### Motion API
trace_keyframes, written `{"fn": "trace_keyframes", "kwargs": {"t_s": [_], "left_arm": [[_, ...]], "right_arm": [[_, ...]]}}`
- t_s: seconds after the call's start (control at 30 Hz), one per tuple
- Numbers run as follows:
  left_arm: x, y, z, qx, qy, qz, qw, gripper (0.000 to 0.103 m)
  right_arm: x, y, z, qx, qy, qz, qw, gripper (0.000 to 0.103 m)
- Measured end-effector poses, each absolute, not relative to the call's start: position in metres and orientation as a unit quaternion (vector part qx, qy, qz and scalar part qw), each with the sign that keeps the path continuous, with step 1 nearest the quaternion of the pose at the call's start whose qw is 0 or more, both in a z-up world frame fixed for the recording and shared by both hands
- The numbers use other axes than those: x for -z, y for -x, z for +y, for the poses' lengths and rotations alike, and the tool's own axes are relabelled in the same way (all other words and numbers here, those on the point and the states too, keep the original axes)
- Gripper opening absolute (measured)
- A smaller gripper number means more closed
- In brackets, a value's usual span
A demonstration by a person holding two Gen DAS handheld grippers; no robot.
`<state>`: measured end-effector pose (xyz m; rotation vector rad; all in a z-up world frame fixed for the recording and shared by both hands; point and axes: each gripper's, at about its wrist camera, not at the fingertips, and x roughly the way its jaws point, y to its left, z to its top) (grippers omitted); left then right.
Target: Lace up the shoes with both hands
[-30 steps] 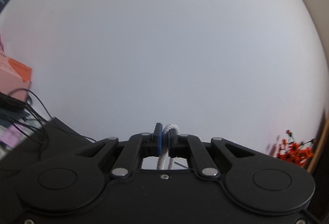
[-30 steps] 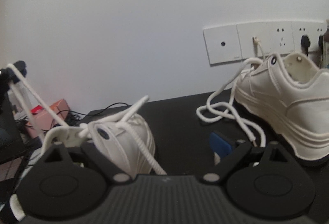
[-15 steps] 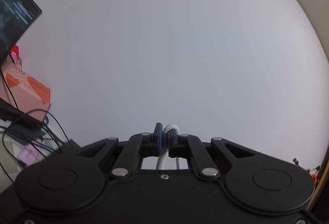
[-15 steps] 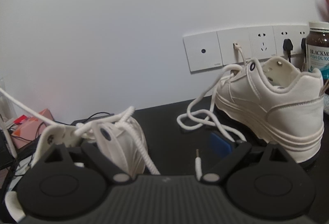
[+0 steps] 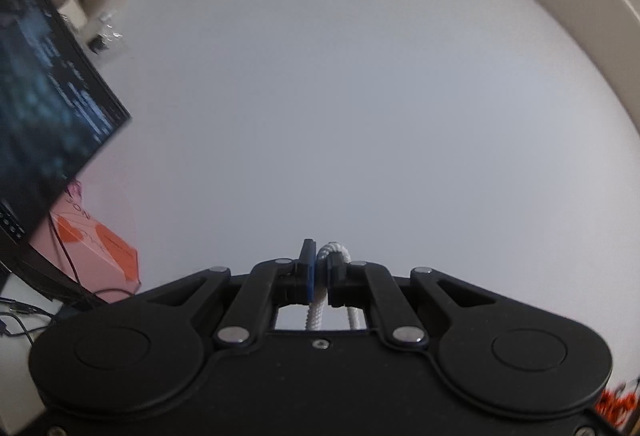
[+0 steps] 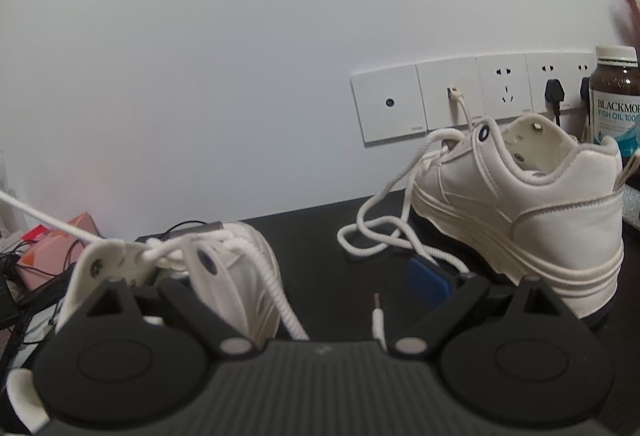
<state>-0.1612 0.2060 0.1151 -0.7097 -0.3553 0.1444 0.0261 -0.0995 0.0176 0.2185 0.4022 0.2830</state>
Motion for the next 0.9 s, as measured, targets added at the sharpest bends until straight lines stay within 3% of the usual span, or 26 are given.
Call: {"fn": "trace_keyframes", "kwargs": {"t_s": [0.3,0.37,0.43,0.57,0.8,0.9], "left_arm": [[-0.106,0.135,0.214,-0.061,0.357,-0.100,0.927,0.011],[-0.102,0.121,0.207,-0.040,0.341,-0.075,0.936,0.019],[-0.100,0.112,0.199,-0.016,0.330,-0.055,0.942,0.046],[-0.095,0.096,0.178,0.031,0.300,-0.008,0.954,0.051],[-0.081,0.083,0.127,0.097,0.238,0.088,0.962,0.077],[-0.072,0.081,0.112,0.119,0.230,0.112,0.959,0.079]], "right_arm": [[-0.014,-0.030,-0.095,-0.151,-0.114,0.203,0.961,0.091],[-0.013,-0.031,-0.098,-0.157,-0.123,0.206,0.958,0.091],[-0.012,-0.032,-0.099,-0.165,-0.128,0.207,0.956,0.091],[-0.011,-0.029,-0.097,-0.193,-0.131,0.204,0.951,0.092],[-0.007,-0.032,-0.103,-0.204,-0.156,0.212,0.943,0.093],[-0.007,-0.032,-0.103,-0.205,-0.157,0.212,0.942,0.093]]}}
